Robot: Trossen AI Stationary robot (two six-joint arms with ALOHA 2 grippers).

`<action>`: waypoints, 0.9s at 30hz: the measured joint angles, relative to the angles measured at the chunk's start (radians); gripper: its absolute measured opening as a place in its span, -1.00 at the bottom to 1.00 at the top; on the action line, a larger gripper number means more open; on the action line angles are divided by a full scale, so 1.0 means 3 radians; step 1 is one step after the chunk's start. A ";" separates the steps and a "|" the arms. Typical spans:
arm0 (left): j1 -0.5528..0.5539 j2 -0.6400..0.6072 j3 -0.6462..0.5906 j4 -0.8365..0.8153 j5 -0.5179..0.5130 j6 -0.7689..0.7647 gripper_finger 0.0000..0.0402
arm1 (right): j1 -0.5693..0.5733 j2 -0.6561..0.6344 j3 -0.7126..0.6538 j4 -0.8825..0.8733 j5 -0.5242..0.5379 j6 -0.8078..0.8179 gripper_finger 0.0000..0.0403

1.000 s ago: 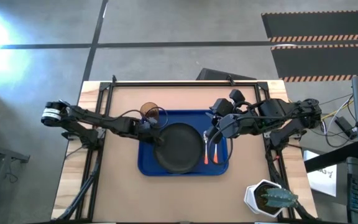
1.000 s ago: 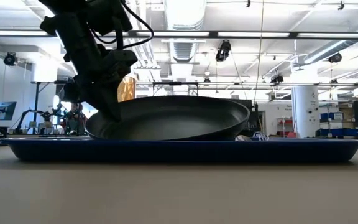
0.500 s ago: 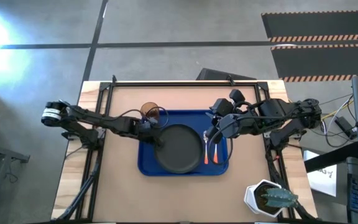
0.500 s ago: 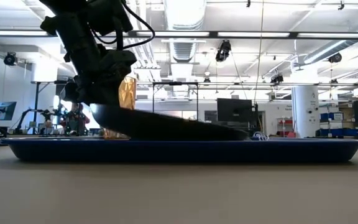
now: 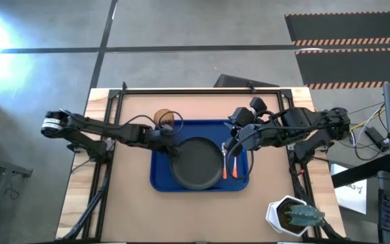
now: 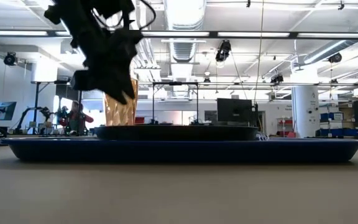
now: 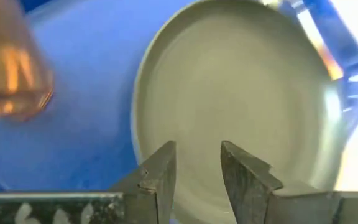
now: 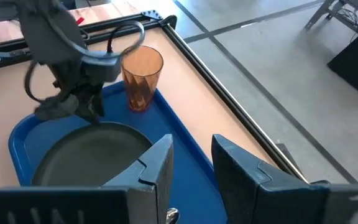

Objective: Pick and place plate/cup/fork/spoon on tray
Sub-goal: Adjust the black plate on the blue tray

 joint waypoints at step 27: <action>-0.0276 -0.1067 0.0222 0.0825 0.0014 0.1553 -0.47 | 0.0152 0.0105 -0.1766 0.0329 -0.1734 0.1240 -0.96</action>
